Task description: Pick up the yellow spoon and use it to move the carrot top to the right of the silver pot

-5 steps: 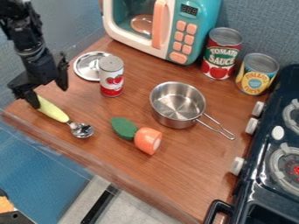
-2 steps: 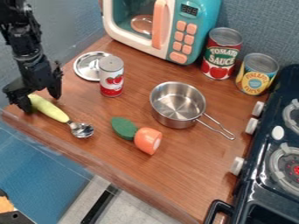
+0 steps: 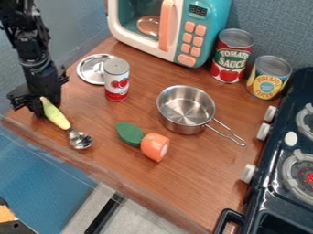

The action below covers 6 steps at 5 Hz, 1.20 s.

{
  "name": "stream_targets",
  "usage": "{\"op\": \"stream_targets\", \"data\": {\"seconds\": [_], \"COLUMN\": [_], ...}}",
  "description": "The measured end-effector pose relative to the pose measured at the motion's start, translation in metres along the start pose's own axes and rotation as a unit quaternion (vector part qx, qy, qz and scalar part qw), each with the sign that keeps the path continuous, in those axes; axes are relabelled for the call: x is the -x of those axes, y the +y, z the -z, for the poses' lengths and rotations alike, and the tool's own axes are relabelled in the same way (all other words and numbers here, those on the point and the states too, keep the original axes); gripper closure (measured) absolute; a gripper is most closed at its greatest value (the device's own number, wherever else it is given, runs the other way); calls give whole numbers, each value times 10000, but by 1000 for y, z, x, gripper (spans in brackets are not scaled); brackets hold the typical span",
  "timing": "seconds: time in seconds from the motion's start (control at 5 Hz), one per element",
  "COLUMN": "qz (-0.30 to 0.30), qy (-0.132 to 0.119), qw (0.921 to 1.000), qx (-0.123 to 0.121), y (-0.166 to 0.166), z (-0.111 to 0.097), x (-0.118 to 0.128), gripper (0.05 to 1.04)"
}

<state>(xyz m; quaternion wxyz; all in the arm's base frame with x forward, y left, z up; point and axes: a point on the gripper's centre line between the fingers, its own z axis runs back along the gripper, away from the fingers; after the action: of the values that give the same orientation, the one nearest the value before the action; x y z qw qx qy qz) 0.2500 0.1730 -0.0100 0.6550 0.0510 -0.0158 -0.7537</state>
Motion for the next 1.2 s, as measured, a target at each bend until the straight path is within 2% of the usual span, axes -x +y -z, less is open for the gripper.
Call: {"op": "stream_targets", "data": {"seconds": [0.2,0.4,0.6,0.8,1.0,1.2], "qz": [-143,-493,-725,-1056,-1162,-1079], "qy": [41,179,526,1067,1607,1898], "qw": [9998,9975,9930,9822,9715,9658], "qx": [-121,-476,-771,-1129,-1297,-1398], "y": [0,4,9,13,18,24], "z": [-7,-27,-46,-63,-72,-76], "x": [-2,-12,-28,-37,-41,-40], "gripper": [679,679,679,679,679,679]}}
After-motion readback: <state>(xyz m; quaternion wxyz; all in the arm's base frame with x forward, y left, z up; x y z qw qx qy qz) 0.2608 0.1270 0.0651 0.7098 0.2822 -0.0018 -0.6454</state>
